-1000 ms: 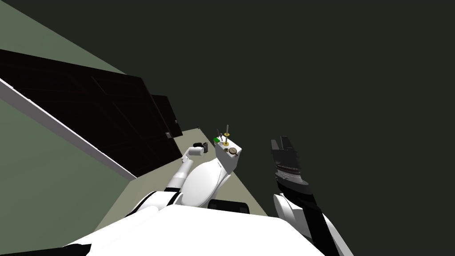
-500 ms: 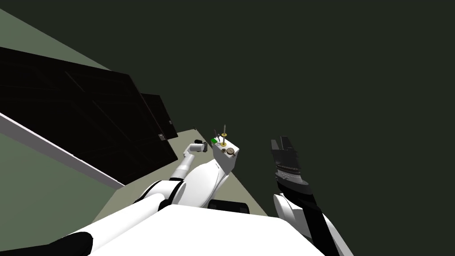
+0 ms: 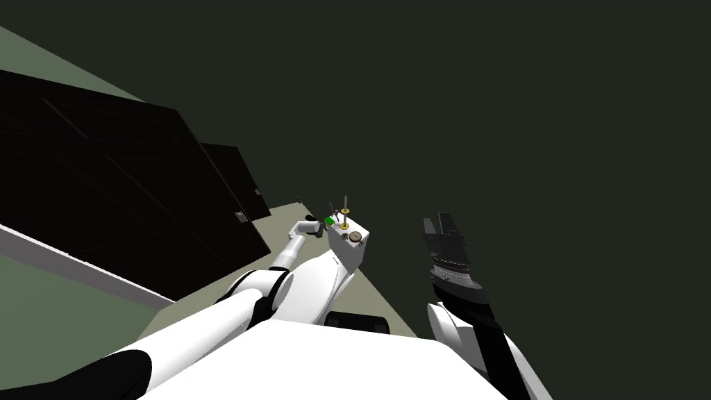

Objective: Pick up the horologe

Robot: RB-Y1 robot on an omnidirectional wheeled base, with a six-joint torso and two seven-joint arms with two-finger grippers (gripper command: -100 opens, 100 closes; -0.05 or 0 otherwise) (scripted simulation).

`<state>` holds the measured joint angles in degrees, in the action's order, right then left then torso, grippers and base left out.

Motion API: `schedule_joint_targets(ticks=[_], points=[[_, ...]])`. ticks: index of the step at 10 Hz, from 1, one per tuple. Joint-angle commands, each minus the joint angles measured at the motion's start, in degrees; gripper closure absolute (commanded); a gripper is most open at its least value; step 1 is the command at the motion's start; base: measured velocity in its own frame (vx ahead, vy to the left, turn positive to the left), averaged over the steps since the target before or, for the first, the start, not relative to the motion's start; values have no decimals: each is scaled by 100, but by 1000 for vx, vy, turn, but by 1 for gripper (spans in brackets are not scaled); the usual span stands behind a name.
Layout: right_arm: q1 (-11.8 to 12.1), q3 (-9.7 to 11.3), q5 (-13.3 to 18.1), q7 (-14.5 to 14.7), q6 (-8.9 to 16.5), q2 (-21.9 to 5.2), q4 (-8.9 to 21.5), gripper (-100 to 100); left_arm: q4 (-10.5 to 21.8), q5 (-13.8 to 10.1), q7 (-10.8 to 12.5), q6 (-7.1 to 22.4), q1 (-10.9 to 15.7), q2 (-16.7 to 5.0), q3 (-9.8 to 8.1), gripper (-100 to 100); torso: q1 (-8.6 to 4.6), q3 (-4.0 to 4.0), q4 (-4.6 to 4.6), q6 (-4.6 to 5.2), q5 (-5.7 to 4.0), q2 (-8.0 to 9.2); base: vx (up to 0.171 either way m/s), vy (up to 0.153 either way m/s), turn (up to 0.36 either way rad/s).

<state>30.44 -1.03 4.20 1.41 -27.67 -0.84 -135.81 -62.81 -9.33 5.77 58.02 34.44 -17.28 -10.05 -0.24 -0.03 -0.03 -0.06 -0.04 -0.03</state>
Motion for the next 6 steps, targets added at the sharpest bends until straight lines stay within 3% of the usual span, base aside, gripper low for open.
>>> schedule_joint_targets(ticks=[1, 6], points=[[0, 0, 0, 0, 0, 0, 0, 0, 273, 49, -23, 202, 173, -51, 4, -100, 0, 0, 0, 0, 0, 0, -18, -55, -101], [0, 0, 0, 0, 0, 0, 0, 0, 1122, 164, -99, 644, 688, -237, 38, -100, -7, 4, 2, 0, -2, 7, -21, -75, -67]])
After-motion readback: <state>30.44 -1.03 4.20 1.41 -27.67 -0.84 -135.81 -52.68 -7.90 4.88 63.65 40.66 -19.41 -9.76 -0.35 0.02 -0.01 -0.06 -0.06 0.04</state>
